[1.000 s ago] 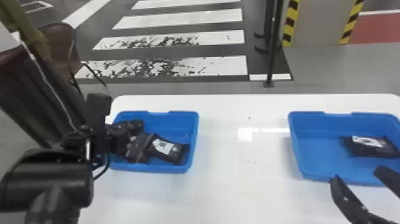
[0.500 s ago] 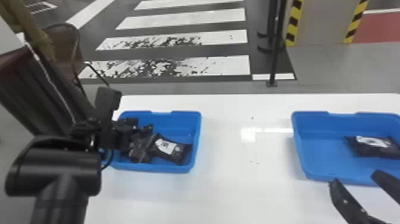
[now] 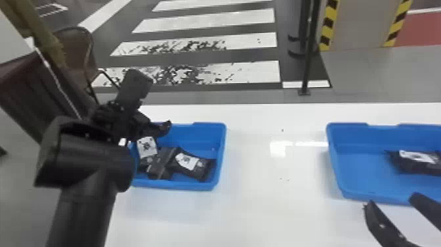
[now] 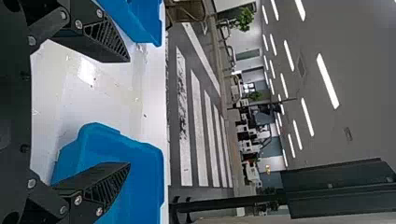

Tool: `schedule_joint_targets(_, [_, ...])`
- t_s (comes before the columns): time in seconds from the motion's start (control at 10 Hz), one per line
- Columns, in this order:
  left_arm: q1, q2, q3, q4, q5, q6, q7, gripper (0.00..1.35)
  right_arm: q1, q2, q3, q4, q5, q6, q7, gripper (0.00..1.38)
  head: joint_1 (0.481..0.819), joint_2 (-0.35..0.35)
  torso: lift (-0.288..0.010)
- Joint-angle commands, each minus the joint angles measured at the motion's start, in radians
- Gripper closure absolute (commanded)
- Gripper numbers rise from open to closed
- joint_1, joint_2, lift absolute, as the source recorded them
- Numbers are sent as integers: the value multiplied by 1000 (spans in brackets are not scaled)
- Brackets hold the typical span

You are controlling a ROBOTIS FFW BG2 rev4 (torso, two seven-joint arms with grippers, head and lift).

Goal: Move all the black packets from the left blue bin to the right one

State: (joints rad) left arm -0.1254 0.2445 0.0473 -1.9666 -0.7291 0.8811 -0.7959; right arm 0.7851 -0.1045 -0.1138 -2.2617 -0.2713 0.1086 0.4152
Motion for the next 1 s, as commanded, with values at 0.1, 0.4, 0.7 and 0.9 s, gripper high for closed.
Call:
schedule_joint_targets(0.1, [-2,-1,-35,95,-21,-32,-34,188,-2,0,2,3,-8,16,0,251,695,199,-140])
schedule_joint_targets(0.4, [-7,-5,-59,166,13,-20,-65,194,-2,0,2,5,-14,26,2,251,695,182,-140])
schedule_joint_targets(0.7, [-51,-5,-103,257,41,-17,-120,194,-2,0,6,10,-28,34,2,249,695,157,-140])
schedule_joint_targets(0.9, [-66,-5,-111,299,45,12,-138,203,-2,0,8,15,-36,43,2,249,695,140,-140])
